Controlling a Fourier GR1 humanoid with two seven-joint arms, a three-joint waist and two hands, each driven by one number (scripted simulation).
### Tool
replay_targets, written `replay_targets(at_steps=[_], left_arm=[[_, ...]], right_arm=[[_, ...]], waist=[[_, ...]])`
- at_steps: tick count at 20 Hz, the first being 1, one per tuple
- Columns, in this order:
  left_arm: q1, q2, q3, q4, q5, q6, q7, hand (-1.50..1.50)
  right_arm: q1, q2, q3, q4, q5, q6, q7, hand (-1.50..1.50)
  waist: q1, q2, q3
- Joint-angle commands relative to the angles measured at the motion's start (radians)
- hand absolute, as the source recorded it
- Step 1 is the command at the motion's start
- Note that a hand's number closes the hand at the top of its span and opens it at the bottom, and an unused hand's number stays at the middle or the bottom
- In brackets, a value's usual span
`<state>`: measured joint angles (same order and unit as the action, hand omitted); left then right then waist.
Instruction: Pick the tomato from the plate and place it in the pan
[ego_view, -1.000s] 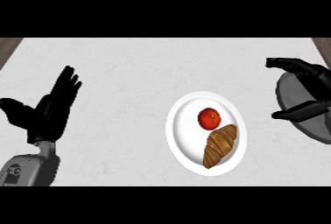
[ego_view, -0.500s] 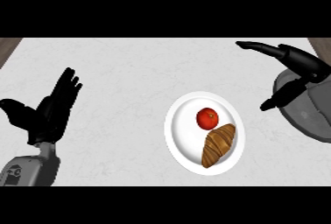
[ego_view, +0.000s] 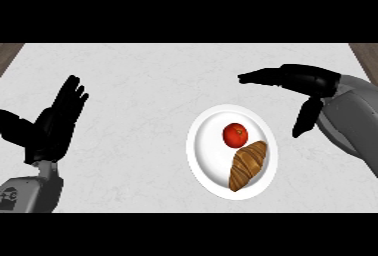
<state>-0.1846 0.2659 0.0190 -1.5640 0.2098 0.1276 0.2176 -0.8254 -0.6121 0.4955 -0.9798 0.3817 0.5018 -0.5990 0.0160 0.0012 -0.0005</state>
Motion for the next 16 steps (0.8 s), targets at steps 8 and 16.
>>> replay_targets(at_steps=[8,16], left_arm=[[0.058,-0.005,0.023,-0.03,-0.001,-0.034,-0.009,0.0],[0.059,-0.03,0.001,-0.119,-0.052,0.007,0.067,0.0]], right_arm=[[0.034,-0.031,0.034,-0.165,0.205,0.005,0.027,-1.5],[0.149,0.046,-0.047,-0.38,0.266,0.053,0.213,-1.5]], waist=[[-0.011,-0.003,0.0],[-0.013,-0.004,0.0]])
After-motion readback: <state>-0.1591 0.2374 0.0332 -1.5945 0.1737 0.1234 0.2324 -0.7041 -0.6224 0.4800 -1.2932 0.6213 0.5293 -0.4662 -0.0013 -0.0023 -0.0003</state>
